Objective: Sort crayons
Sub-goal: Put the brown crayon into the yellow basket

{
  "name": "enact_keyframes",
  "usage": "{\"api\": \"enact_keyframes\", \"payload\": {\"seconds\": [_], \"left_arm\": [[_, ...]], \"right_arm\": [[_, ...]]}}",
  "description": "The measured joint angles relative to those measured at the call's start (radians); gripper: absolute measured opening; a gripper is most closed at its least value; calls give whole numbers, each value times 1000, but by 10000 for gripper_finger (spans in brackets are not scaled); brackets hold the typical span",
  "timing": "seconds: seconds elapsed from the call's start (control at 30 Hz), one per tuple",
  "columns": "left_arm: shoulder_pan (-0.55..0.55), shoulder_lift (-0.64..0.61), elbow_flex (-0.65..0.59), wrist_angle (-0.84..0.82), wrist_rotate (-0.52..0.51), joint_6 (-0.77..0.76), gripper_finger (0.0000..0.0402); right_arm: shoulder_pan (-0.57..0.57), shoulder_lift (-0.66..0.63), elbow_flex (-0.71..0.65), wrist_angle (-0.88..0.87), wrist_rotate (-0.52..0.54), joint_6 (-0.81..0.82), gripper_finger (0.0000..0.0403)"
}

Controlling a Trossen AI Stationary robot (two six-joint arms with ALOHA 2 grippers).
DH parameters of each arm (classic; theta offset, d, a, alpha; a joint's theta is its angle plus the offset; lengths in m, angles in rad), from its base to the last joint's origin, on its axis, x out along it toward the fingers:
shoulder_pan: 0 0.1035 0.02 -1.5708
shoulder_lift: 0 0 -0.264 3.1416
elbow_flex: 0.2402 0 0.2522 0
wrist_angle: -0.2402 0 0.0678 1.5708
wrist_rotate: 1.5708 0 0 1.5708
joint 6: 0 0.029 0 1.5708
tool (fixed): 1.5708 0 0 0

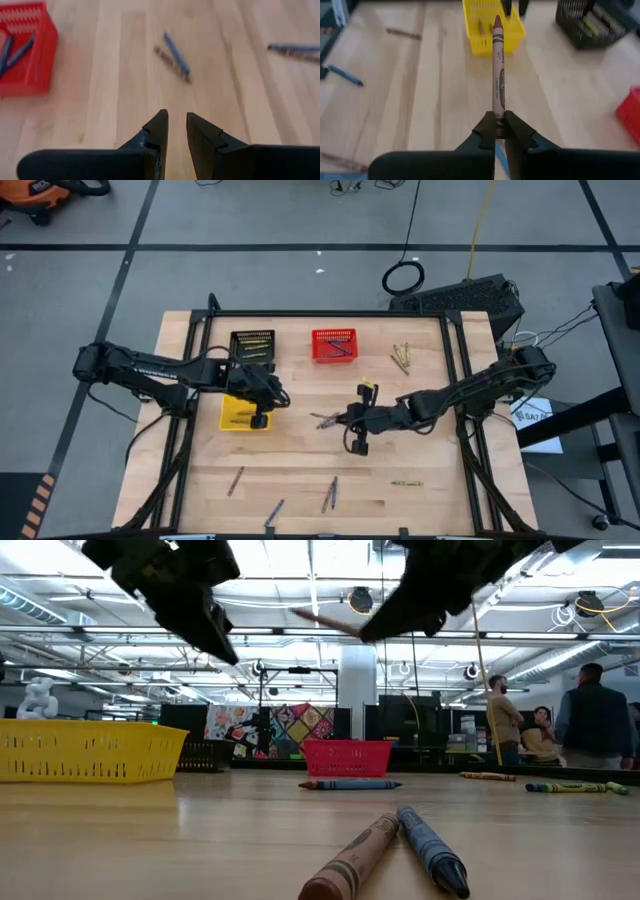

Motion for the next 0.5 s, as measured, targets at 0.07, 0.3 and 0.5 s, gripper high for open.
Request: {"api": "enact_keyframes", "payload": {"seconds": [0.07, 0.3, 0.5], "left_arm": [[0, 0, -23, 112, 21, -2, 69], [-12, 0, -65, 372, 62, -3, 69], [-41, 0, -65, 513, 65, 3, 69]], "right_arm": [[0, -8, 0, 38, 1, -31, 0], [-1, -26, 1, 176, 82, -156, 0], [-1, -29, 1, 312, 82, -232, 0]]}}
